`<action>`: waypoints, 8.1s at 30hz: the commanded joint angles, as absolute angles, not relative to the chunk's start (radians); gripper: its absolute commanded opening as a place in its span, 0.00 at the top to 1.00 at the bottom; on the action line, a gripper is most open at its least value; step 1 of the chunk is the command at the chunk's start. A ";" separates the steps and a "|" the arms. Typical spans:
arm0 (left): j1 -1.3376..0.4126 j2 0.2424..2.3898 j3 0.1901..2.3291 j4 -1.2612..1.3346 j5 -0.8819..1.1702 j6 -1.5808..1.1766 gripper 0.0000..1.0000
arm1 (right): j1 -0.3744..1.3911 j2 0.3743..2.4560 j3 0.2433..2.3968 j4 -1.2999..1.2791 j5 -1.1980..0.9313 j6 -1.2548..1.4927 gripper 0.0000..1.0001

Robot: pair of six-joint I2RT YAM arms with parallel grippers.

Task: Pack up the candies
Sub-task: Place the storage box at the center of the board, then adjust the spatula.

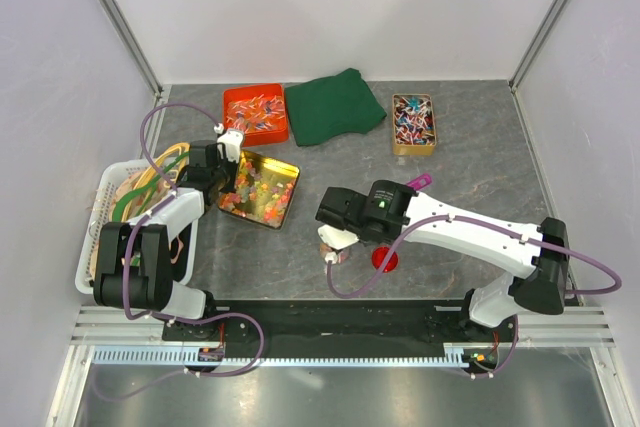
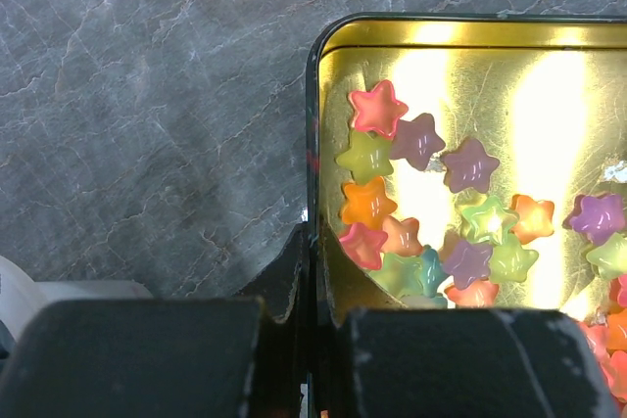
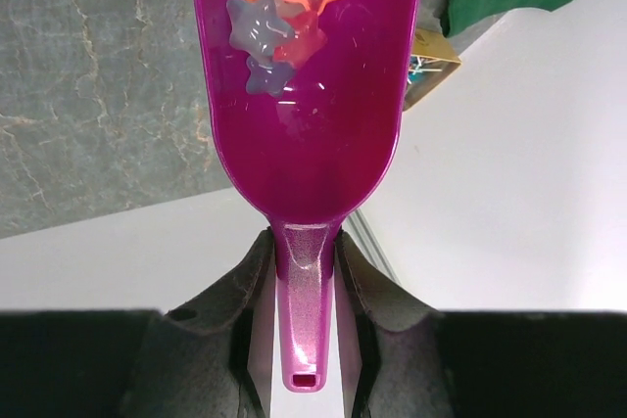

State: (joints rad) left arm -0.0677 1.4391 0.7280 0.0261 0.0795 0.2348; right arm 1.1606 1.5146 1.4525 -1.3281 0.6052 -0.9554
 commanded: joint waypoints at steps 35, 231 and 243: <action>-0.058 1.463 0.808 0.038 0.166 0.250 0.98 | 1.220 1.549 1.681 -1.350 0.614 -0.899 1.00; -0.071 1.723 1.101 0.104 1.434 -0.314 0.98 | 0.695 1.563 1.402 -0.483 -0.485 -0.594 0.59; -0.071 1.726 1.095 0.135 1.454 -0.344 0.98 | 0.696 1.591 1.405 -0.451 -0.494 -0.568 0.59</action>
State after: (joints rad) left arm -0.0696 1.7256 1.0958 0.0761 1.3918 -0.2916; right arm 0.6895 1.5936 1.4120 -0.4854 -0.4332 -0.5793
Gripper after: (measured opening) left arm 0.074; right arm 0.415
